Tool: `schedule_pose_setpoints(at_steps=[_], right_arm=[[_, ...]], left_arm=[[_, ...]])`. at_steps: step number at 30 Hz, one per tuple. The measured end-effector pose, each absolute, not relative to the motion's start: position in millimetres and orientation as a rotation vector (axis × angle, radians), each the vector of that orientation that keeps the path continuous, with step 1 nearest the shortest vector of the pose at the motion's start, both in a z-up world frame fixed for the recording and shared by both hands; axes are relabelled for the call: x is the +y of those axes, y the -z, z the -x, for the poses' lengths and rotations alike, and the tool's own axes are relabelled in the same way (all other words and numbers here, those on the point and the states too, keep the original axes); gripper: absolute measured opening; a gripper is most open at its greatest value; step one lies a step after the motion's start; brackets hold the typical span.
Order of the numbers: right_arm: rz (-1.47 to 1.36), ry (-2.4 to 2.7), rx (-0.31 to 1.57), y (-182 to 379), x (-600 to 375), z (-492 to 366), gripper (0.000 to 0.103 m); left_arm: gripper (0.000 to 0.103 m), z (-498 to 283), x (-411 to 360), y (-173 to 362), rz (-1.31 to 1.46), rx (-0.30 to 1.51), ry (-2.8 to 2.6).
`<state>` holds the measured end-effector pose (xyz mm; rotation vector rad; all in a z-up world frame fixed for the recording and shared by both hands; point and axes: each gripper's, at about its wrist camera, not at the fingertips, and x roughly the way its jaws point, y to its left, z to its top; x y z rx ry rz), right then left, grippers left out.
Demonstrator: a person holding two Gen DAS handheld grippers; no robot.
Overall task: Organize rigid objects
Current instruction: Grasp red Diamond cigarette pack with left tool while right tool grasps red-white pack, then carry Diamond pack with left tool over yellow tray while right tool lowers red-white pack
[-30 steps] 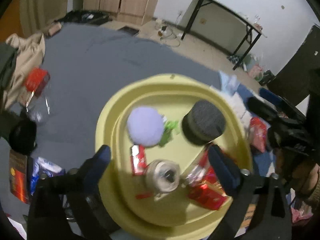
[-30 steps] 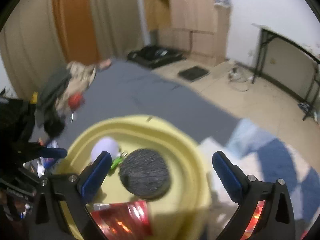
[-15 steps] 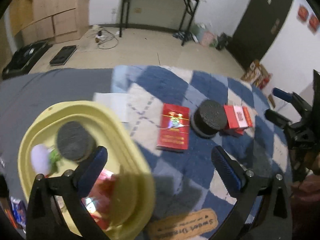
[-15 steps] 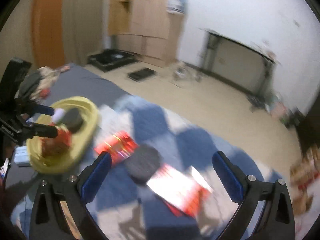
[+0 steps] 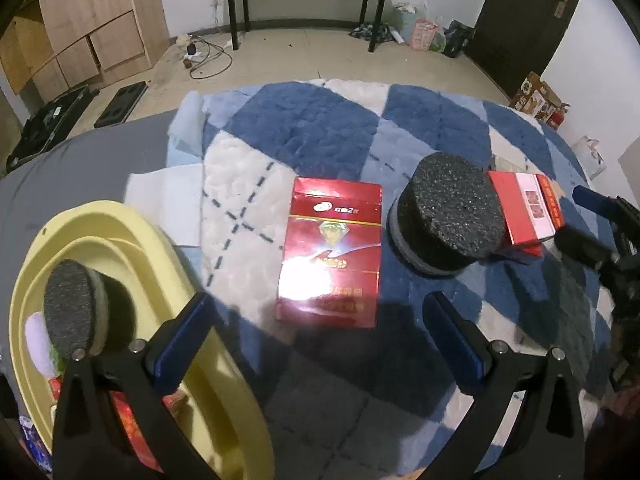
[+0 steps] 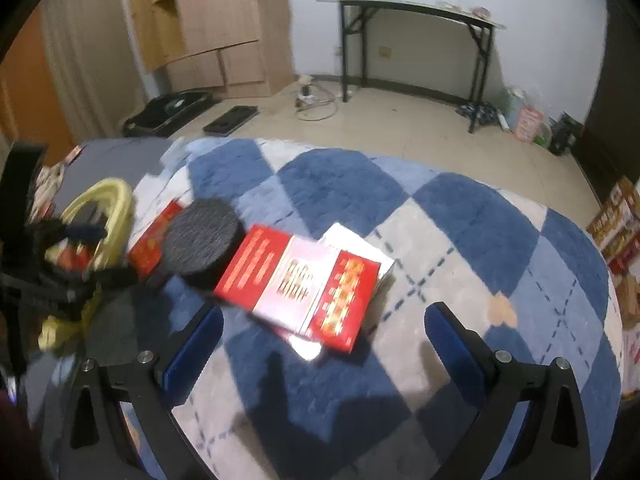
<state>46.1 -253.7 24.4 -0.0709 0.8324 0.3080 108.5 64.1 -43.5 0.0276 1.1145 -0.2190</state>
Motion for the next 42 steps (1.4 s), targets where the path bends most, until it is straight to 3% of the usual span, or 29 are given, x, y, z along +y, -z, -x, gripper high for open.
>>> schedule_pose_setpoints(at_steps=[5,18,19,21,23,25,36,42], right_arm=[[-0.071,-0.268,0.898,-29,-244,-62,0.103],[0.042,-0.219,0.94,-5,-203,-94,0.103],[0.048,-0.219,0.935,-4,-202,-96,0.102],[0.075,-0.212,0.929,-2,-201,-96,0.097],[0.079,-0.225,0.934,3,-202,-97,0.097],[0.087,-0.233,0.924,4,-202,-95,0.095],[0.122,-0.27,0.869,-10,-223,-64,0.093],[0.196,-0.39,0.73,-53,-202,-27,0.093]], left_arm=[[0.103,-110,54,54,-0.059,1.118,0.23],[0.102,-120,47,66,-0.046,1.124,0.246],[0.101,-121,47,67,-0.046,1.121,0.246],[0.087,-122,47,68,-0.041,1.125,0.248],[0.064,-122,47,69,-0.068,1.126,0.231],[0.057,-120,48,68,-0.08,1.114,0.239],[0.057,-100,82,15,0.042,0.999,0.241],[0.057,-71,159,-34,0.156,0.919,0.139]])
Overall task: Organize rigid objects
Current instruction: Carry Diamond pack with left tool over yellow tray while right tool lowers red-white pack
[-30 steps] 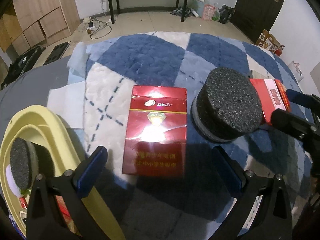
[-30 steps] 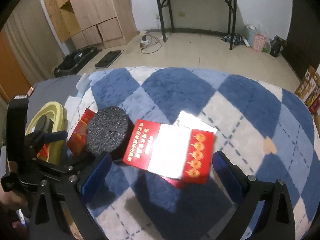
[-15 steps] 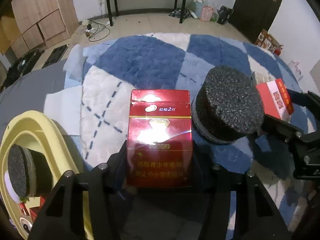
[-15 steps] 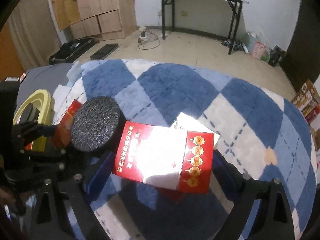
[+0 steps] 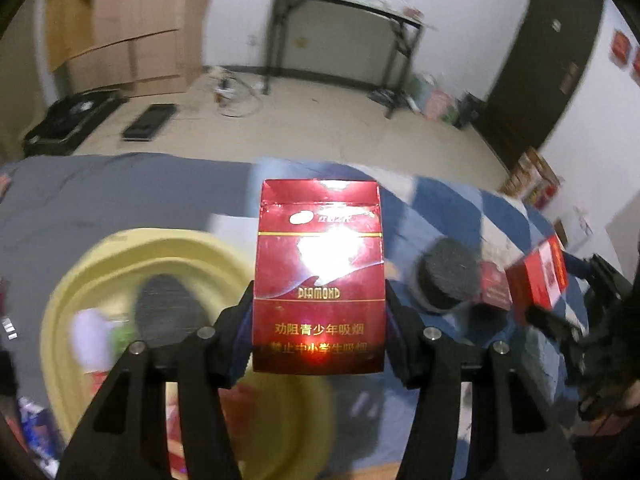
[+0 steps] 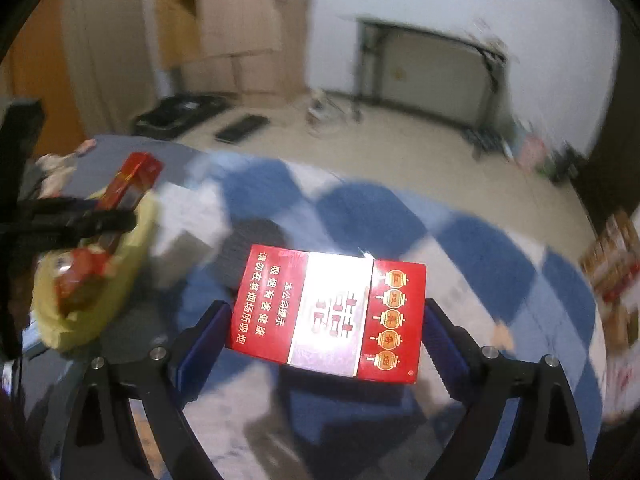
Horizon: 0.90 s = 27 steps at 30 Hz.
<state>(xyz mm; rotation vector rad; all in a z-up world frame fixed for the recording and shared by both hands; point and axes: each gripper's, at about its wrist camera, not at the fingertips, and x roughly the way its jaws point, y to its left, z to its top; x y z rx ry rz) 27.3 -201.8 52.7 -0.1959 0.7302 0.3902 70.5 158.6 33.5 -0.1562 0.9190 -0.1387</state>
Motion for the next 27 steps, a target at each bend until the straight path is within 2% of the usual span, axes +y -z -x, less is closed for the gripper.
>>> schedule_pose_setpoints(at_steps=[4,10,20,27], right_arm=[[0.27,-0.614,0.655,-78,-133,3,0.093],[0.353,-0.821,0.645,-80,-43,31,0.093],[0.524,-0.886,0.702,-45,55,20,0.093],[0.567,-0.875,0.746,-27,92,7,0.093]], left_arm=[[0.057,-57,224,-45,0.175,0.915,-0.001],[0.057,-45,298,-28,0.315,0.977,-0.118],[0.057,-53,309,30,0.286,1.118,-0.137],[0.057,-59,323,45,0.297,1.141,-0.133]])
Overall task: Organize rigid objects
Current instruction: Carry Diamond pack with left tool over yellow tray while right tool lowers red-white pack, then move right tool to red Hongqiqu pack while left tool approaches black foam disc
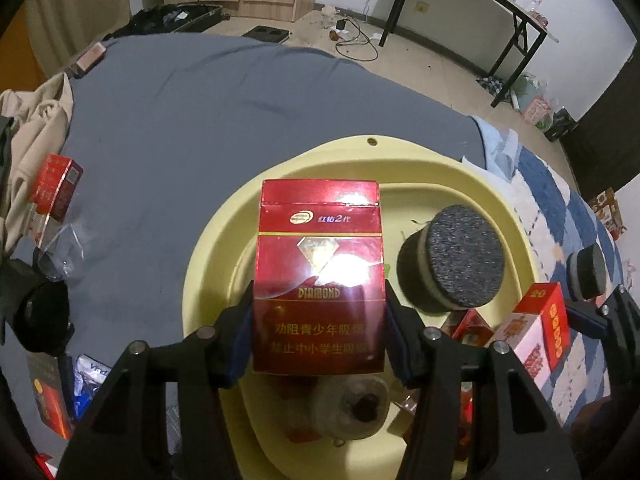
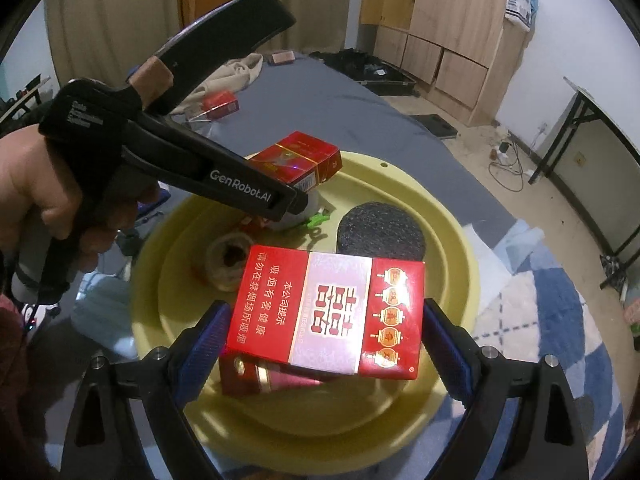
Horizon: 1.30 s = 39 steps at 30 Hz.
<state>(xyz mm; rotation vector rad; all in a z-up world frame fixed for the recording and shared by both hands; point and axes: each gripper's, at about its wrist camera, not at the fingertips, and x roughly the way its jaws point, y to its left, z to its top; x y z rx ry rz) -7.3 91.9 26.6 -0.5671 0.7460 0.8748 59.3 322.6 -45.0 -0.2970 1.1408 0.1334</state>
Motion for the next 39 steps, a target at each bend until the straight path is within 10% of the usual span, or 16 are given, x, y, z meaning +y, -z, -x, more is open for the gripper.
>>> schedule_pose_setpoints(at_steps=[12,17,39], right_arm=[[0.557,-0.892,0.769,-13,114,2,0.094],[0.517,-0.917,0.763,-20,105,4,0.103],[0.504,-0.683,0.679,-62,-194,-3,0.103]], left_arm=[[0.058,-58,327,53,0.31,1.127,-0.116],[0.101,-51,327,27,0.298,1.04,-0.14],[0.103,-83,88,-17,0.041,1.04,0.275]])
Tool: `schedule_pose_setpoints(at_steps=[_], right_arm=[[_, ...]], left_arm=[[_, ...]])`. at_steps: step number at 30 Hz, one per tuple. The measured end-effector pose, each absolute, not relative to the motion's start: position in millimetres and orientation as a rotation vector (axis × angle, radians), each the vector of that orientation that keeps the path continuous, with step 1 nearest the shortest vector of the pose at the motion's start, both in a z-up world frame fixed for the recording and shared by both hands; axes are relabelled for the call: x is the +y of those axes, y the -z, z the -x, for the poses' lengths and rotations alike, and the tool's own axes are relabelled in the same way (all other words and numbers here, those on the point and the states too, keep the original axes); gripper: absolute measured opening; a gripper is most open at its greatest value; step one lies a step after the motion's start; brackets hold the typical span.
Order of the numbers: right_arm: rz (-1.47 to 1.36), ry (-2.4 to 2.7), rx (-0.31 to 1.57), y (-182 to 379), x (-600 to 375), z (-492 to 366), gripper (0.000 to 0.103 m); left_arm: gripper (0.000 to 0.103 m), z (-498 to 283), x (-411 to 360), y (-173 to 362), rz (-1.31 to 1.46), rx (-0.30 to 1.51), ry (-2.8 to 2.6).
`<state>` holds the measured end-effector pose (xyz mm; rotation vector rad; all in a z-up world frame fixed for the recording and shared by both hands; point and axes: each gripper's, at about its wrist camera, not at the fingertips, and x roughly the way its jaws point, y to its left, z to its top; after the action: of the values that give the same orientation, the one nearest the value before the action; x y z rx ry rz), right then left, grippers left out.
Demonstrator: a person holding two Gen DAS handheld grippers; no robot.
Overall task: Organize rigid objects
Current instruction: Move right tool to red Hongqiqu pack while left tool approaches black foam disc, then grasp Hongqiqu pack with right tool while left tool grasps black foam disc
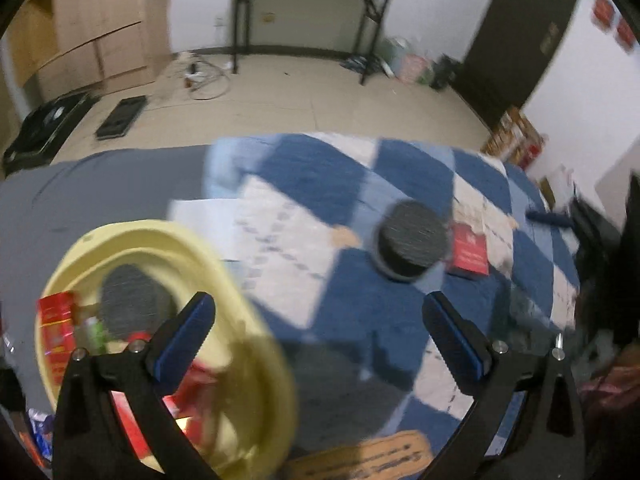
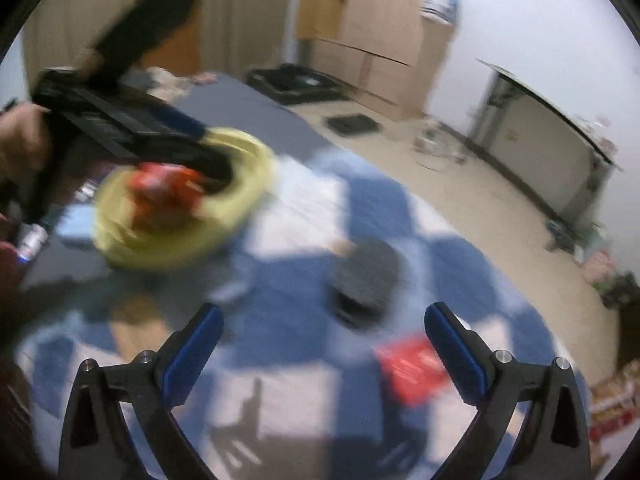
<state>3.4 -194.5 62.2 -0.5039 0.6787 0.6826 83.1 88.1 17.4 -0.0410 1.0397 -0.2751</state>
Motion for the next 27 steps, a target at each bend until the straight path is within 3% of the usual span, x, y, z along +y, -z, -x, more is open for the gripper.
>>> schedule_pose_setpoints(at_steps=[7,23,24,26,27], right_arm=[[0.429,-0.638,0.7,-39,-262,-38,0.103],[0.484,-0.673,0.731,17,-256,-86,0.102],[0.484,-0.675,0.736,19,-253,-90,0.1],[0.471,-0.684,0.75,23,-249,-94,0.097],[0.467,-0.68,0.747,25,-247,-96,0.096]], left_arm=[[0.103,-102,28,11,0.001,1.09,0.32],[0.101,-146,-5,54,0.008,1.104,0.295],[0.098,-147,-4,55,0.013,1.096,0.28],[0.073,-147,-5,56,0.03,1.092,0.305],[0.072,-146,-6,55,0.034,1.083,0.318]])
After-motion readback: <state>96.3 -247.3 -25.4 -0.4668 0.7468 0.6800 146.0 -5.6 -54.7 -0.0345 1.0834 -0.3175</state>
